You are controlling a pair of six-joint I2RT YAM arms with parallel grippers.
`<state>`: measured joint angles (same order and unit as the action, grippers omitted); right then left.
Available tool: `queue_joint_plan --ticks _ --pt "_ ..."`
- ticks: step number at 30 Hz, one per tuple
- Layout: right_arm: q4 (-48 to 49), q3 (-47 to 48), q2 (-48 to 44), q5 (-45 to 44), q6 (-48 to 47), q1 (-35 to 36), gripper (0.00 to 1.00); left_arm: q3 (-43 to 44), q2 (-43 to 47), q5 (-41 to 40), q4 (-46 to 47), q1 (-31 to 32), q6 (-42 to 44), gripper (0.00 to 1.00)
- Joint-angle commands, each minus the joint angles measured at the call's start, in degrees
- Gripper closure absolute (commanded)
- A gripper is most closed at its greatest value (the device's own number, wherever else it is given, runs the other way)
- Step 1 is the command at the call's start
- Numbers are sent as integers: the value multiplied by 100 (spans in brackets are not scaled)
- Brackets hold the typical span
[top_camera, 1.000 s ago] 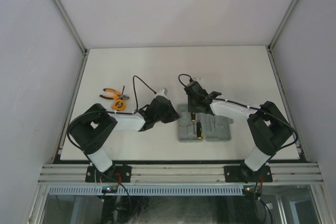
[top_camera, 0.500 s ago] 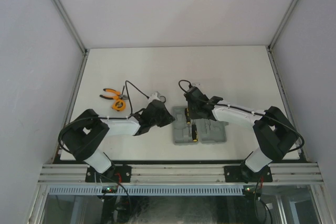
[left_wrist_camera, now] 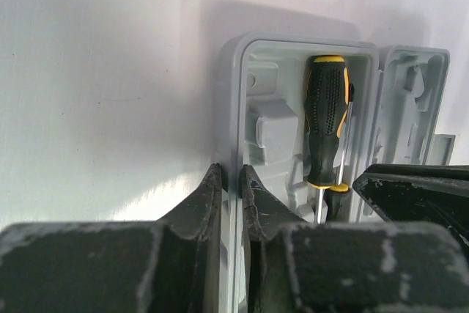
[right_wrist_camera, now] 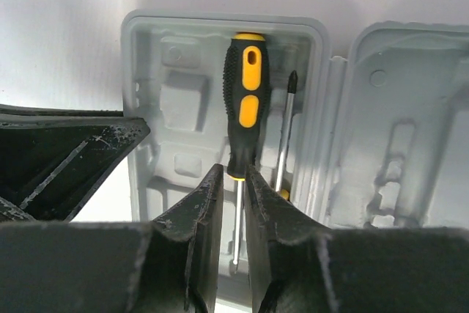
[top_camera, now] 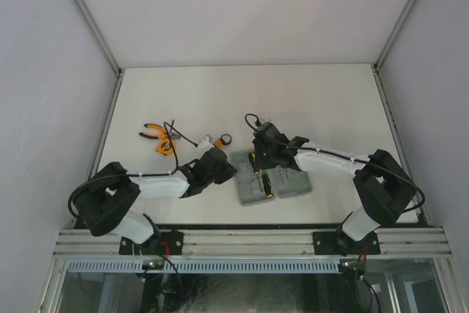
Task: Sort the tools into containers
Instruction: Place the screwdriver in the storage box.
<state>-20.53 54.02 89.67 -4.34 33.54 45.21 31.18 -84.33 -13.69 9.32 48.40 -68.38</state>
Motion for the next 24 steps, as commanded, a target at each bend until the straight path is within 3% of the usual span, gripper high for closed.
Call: queue_joint_plan --ticks 1,13,24 --pt "196 200 123 119 -144 92 83 52 20 -63 -168 105 -193 100" --pt "-3 500 584 -172 -226 117 83 56 31 -2 -185 126 -112 100" --pt "41 904 935 -487 -222 -27 90 46 118 50 -220 127 -19 100"
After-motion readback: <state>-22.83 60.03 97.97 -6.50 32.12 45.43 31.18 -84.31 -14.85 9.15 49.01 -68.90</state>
